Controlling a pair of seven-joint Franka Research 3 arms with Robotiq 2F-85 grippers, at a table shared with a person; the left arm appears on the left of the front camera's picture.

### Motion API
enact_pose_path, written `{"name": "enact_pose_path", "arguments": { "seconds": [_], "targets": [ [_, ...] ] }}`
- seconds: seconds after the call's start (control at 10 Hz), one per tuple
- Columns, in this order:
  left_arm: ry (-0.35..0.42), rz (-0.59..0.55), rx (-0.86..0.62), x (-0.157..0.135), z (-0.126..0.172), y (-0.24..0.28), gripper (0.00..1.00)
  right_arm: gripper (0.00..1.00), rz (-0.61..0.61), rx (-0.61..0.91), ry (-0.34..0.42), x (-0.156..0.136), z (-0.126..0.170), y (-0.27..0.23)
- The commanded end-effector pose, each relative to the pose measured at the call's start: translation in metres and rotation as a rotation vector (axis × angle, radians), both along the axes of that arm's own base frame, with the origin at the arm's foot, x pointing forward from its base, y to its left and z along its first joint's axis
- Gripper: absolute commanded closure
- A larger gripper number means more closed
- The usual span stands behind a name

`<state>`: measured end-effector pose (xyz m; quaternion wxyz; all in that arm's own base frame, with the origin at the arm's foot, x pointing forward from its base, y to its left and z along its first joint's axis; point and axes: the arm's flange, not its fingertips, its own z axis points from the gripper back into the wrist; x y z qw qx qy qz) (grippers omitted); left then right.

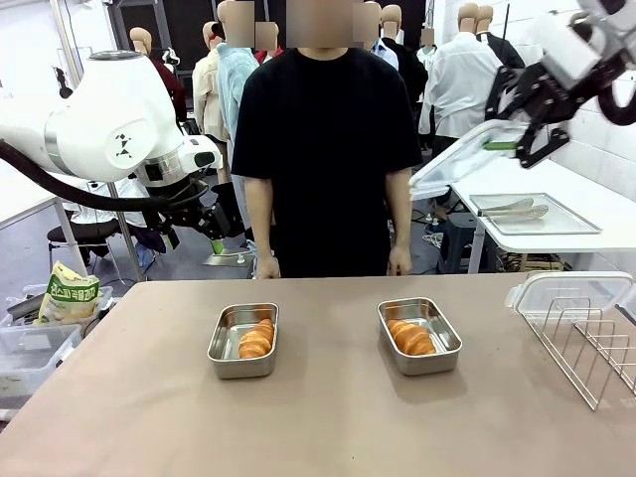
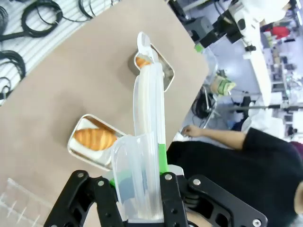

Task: Place the bread in airtight containers.
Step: Pick up one Airtight Container lid and hand it to the human.

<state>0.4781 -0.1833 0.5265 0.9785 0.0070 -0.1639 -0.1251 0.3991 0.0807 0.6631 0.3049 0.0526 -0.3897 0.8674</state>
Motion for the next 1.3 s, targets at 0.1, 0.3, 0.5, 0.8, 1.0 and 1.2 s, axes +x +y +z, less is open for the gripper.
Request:
{"name": "enact_pose_path", "arguments": {
  "seconds": [0.1,0.3,0.5,0.8,1.0,1.2],
  "targets": [
    [-0.001,0.003,0.002,0.0,0.001,0.002,0.0,1.0,0.002,0.035,0.021,0.053,-0.012,0.024],
    [-0.001,0.003,0.002,0.0,0.001,0.002,0.0,1.0,0.004,0.025,0.043,0.08,-0.022,0.045],
    [-0.001,0.003,0.002,0.0,0.001,0.002,0.0,1.0,0.008,0.018,0.048,0.1,-0.028,0.06],
    [-0.001,0.003,0.002,0.0,0.001,0.002,0.0,1.0,-0.001,0.017,0.048,0.114,-0.031,0.07],
    [-0.001,0.003,0.002,0.0,0.001,0.002,0.0,1.0,-0.019,-0.002,0.06,0.114,-0.033,0.066],
    [-0.001,0.003,0.002,0.0,0.001,0.002,0.0,1.0,0.014,-0.018,0.053,0.111,-0.034,0.068]
  ]
}}
